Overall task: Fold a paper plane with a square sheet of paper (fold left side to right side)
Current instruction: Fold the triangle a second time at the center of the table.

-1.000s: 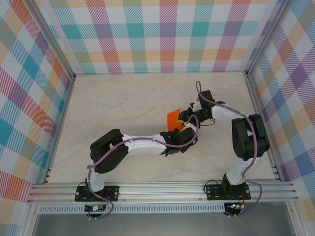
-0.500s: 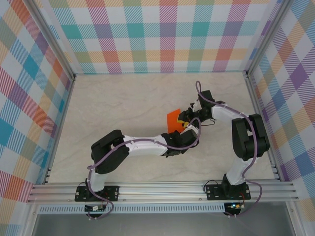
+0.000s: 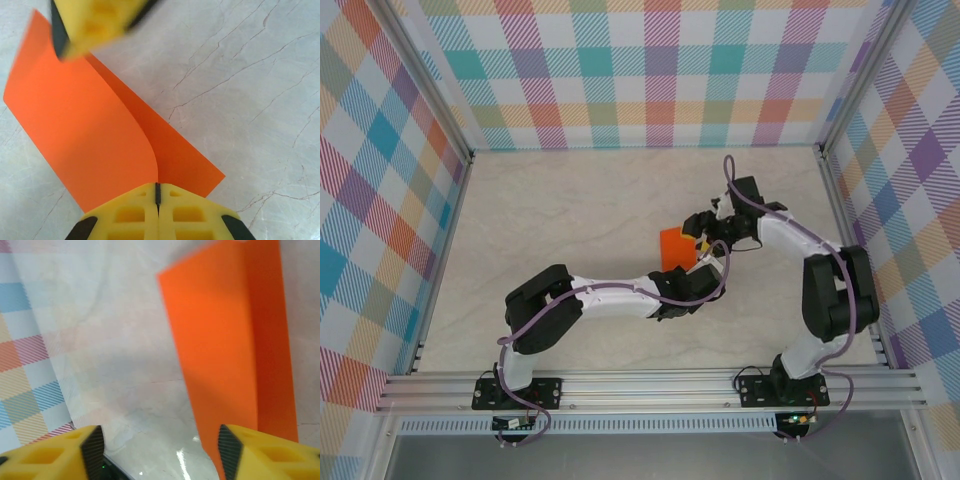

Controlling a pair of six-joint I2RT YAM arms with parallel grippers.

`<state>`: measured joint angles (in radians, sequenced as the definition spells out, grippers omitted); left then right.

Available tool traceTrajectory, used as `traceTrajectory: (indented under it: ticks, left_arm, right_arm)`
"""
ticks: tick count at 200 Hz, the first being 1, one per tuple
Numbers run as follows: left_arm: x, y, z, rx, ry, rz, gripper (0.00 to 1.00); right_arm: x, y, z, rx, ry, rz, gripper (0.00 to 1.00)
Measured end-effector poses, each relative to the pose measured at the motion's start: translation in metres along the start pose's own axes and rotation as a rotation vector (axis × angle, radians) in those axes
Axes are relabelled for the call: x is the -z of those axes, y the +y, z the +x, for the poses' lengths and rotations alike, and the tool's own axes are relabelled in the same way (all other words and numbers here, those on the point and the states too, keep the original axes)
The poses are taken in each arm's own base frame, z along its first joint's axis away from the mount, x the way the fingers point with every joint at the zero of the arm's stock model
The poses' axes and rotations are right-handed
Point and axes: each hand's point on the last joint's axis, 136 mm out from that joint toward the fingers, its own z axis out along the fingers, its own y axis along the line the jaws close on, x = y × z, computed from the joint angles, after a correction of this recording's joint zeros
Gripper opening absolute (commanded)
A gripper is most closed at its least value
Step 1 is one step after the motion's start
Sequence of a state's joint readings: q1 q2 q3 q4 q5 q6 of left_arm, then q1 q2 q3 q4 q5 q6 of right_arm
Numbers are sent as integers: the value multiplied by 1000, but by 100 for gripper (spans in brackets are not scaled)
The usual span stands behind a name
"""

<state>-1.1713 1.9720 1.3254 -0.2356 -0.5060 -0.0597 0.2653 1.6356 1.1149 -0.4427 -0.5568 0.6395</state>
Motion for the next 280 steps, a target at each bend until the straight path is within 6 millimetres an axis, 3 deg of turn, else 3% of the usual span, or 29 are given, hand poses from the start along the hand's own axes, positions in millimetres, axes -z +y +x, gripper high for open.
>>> traceTrajectory:
  ticks: [31,51,68,129,157,167,193,220,250,280]
  left_arm:
    - [0,-1,4,3,9,13,0]
    - [4,1,5,12,10,28,0]
    - [7,5,6,29,10,43,0]
    - [13,14,5,102,5,106,0]
    - [14,17,5,155,-3,154,0]
    - [15,19,5,176,-3,170,0]
    - [15,26,2,246,-21,219,0]
    - [15,34,2,315,-32,254,0]
    - [11,37,6,368,-23,295,0]
    - [8,42,7,410,-15,324,0]
  right_arm:
    - [51,22,-8,98,-142,-16,89]
    - [75,15,-8,118,-204,42,100]
    - [87,4,-5,118,-236,89,100]
    - [80,-60,36,69,-182,230,100]
    - [79,-78,54,64,-192,232,100]
    - [78,-79,59,72,-198,215,91]
    - [69,-75,66,98,-198,128,54]
    - [51,-75,75,81,-162,26,29]
    - [24,-81,83,16,-76,-57,13]
    - [2,-77,85,7,-20,-88,7]
